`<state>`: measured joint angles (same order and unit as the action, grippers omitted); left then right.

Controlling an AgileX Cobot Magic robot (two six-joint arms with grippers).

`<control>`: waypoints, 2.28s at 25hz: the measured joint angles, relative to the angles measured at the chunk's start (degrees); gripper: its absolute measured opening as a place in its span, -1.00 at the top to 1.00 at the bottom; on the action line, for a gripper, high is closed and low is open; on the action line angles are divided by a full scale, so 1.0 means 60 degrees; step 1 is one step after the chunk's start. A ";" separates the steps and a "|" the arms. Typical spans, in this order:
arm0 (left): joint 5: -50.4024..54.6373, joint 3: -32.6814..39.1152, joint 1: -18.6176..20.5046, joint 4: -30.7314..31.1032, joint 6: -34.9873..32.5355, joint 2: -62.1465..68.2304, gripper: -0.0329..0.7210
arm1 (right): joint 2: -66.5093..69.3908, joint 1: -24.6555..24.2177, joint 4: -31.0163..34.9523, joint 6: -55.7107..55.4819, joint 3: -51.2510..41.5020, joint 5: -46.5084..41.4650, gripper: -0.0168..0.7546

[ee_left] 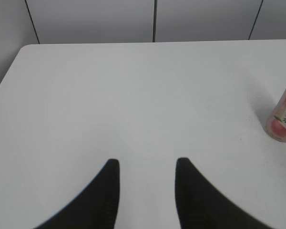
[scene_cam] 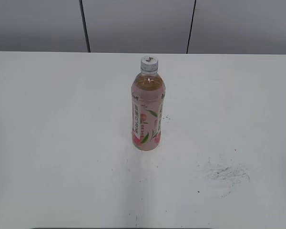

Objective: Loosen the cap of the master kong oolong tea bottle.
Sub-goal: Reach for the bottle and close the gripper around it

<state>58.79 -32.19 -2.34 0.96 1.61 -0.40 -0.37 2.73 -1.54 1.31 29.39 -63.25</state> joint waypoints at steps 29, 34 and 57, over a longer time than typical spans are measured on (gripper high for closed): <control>0.0000 0.0000 0.0000 0.0000 0.0000 0.0000 0.28 | 0.0000 0.0000 0.0000 0.0000 0.0000 0.0000 -0.52; 0.0000 0.0000 0.0000 0.0000 0.0000 0.0000 0.27 | 0.0000 0.0000 0.0000 0.0000 0.0000 0.0000 -0.52; -1.1051 0.1794 -0.1192 -0.1184 -0.1245 0.6189 -0.03 | 0.0000 0.0000 0.0000 0.0000 0.0000 0.0000 -0.52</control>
<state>-7.52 -21.43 -9.49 -6.15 -5.86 36.73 -0.37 2.73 -1.54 1.31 29.39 -63.25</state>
